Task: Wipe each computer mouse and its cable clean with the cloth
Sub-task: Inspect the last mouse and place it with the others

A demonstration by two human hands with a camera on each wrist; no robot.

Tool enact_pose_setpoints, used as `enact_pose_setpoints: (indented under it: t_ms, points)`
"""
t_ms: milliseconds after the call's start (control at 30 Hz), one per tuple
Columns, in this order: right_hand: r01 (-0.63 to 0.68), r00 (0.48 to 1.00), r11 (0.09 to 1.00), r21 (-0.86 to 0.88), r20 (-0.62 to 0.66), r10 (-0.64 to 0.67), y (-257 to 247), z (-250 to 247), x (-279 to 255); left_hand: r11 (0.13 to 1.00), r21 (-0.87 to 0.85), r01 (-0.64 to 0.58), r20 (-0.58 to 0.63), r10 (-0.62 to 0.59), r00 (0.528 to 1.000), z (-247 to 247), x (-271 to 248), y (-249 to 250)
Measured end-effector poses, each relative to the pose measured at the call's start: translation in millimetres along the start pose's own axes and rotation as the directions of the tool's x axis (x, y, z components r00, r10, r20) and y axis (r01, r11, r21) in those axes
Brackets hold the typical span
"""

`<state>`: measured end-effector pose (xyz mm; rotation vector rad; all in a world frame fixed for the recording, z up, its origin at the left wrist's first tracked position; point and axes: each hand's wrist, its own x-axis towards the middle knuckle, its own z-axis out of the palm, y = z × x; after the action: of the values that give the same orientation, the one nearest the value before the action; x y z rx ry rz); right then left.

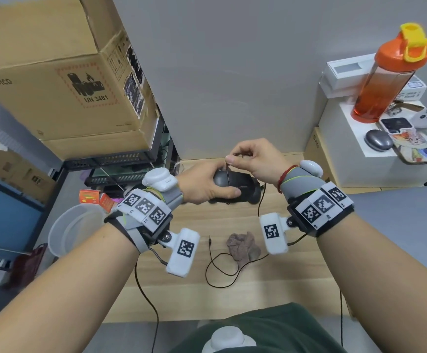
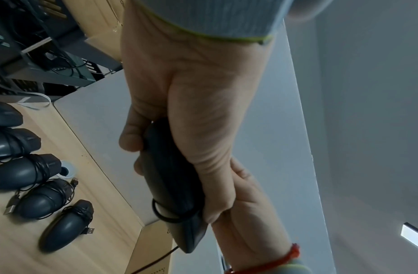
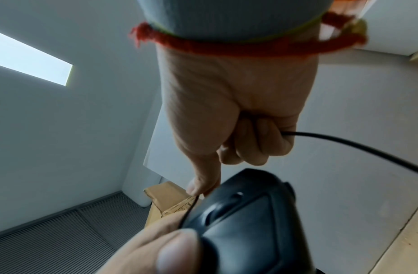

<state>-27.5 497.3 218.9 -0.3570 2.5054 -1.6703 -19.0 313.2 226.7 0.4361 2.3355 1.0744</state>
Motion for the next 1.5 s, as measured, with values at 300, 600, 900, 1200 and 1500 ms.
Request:
enact_pose_setpoints:
  t_ms: [300, 600, 900, 1200, 1500]
  points:
    - [-0.158, 0.987, 0.975, 0.156, 0.029, 0.156, 28, 3, -8, 0.978, -0.161, -0.132, -0.136, 0.111, 0.984, -7, -9, 8]
    - [-0.108, 0.992, 0.993, 0.043, 0.064, 0.105, 17, 32, -19, 0.991, -0.058, -0.119, -0.414, 0.085, 0.906, -17, 5, -2]
    - [-0.078, 0.973, 0.994, -0.080, 0.209, 0.094, -4, 18, -21, 0.986, 0.162, 0.032, -0.367, 0.031, 0.930, -28, 7, -15]
    - [0.004, 0.985, 0.998, -0.062, 0.174, 0.007, -13, -5, -11, 0.945, 0.325, 0.034, -0.031, -0.025, 0.999, -16, -3, -7]
    - [-0.080, 0.997, 0.994, 0.074, -0.009, 0.081, 13, -9, -1, 0.994, 0.107, -0.032, 0.027, 0.029, 0.999, -8, -8, 9]
